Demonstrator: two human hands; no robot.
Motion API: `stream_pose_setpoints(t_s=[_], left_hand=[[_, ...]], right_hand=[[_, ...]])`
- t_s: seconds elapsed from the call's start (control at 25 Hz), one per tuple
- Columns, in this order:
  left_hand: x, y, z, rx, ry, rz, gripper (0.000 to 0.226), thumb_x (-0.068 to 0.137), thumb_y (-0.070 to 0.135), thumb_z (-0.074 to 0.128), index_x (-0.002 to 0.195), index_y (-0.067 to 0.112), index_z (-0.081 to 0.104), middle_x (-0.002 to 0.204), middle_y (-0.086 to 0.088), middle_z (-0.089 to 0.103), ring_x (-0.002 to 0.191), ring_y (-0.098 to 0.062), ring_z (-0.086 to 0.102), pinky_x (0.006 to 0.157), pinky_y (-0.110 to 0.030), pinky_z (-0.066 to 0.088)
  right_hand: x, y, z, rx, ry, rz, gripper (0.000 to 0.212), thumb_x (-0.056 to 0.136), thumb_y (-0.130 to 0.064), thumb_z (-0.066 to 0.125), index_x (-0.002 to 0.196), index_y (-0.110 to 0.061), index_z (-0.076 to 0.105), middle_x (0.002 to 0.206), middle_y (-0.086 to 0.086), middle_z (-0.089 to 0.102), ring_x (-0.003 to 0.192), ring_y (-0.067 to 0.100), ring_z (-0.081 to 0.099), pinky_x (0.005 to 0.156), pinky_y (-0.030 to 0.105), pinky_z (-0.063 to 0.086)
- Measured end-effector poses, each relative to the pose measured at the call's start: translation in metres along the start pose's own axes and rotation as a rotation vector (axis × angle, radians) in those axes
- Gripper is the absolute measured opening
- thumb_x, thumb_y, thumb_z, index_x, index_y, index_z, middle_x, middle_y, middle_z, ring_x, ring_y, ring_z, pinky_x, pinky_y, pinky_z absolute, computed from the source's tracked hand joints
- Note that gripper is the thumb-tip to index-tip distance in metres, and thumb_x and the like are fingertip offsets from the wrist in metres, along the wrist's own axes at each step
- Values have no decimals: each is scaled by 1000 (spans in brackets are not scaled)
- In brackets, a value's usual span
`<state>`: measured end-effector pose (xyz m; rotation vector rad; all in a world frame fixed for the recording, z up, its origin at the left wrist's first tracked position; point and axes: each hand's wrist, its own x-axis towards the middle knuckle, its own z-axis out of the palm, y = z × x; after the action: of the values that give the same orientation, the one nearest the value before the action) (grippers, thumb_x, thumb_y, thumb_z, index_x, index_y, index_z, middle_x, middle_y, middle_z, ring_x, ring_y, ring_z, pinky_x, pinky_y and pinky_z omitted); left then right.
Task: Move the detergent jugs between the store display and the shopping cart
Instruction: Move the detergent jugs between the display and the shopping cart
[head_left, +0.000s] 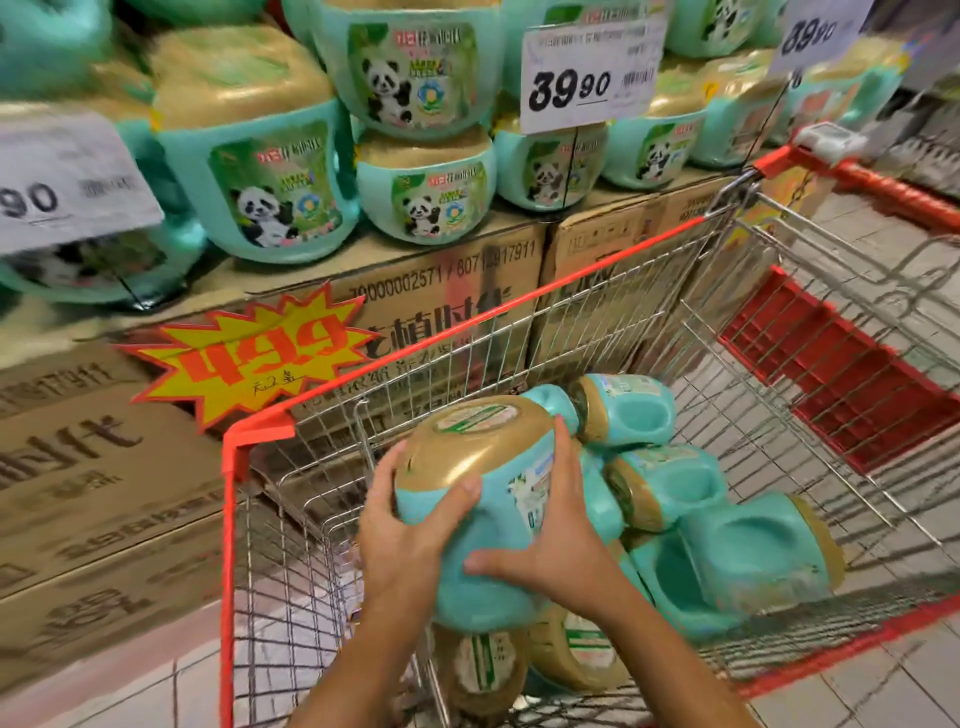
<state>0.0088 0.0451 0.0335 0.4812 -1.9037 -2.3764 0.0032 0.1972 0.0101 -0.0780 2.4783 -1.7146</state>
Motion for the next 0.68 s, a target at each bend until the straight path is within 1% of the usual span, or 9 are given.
stream_pose_setpoints(t_s=[0.12,0.24,0.32,0.36,0.4,0.48,0.52,0.6,0.68], left_hand=[[3,21,2,61,-119,132,68,61,56,68,124,31,61,120,1,68,103,-11,68,89,-30,56],[28,41,-8,110,-223,217,54,80,45,55,128,21,56,125,-7,63,114,-12,62,97,-26,49],[37,39,-17,44,-305,115,83,66,54,68,139,20,46,137,-7,55,127,-18,54,108,-37,42],[36,36,-18,-81,-354,-33,107,47,60,82,139,19,48,137,-6,57,124,-19,57,105,-39,44],[34,31,-16,-230,-396,-202,117,28,60,90,131,16,58,128,-8,65,112,-20,65,94,-37,53],[27,19,-18,-458,-440,-404,97,15,54,95,101,11,77,102,-12,75,87,-23,74,67,-34,61],[26,15,-18,-503,-439,-430,88,19,53,96,94,11,79,99,-13,76,85,-24,74,65,-35,61],[24,13,-15,-539,-334,-394,83,42,53,91,110,9,74,107,-15,74,91,-26,73,71,-37,61],[26,15,-10,-515,-151,-281,84,58,48,77,131,10,59,112,-13,72,92,-24,72,77,-37,60]], right_hand=[[6,-10,-2,251,109,-45,136,44,-44,88,150,-41,5,152,-9,37,137,6,40,114,41,35],[12,-23,-15,598,86,-86,114,48,-20,86,147,-22,30,131,5,61,117,23,60,95,43,52],[12,-33,-13,818,40,-82,94,48,-12,80,135,-15,45,109,6,70,98,22,67,78,36,57],[10,-37,-9,898,23,-62,88,49,-10,77,131,-15,48,104,6,71,94,22,68,74,34,57],[10,-40,-5,946,17,-38,85,50,-9,75,131,-15,49,103,6,71,93,21,69,73,34,57],[8,-47,0,931,23,5,78,58,-5,71,131,-18,50,106,4,71,95,20,69,74,32,57],[7,-52,0,883,35,19,70,64,-5,68,131,-20,51,108,3,71,97,19,69,75,32,57],[7,-61,-1,758,73,49,57,77,-15,67,131,-27,52,118,-1,69,108,17,66,83,31,55],[5,-68,-4,649,136,61,48,89,-41,64,135,-31,50,131,-5,62,121,15,58,97,34,49]])
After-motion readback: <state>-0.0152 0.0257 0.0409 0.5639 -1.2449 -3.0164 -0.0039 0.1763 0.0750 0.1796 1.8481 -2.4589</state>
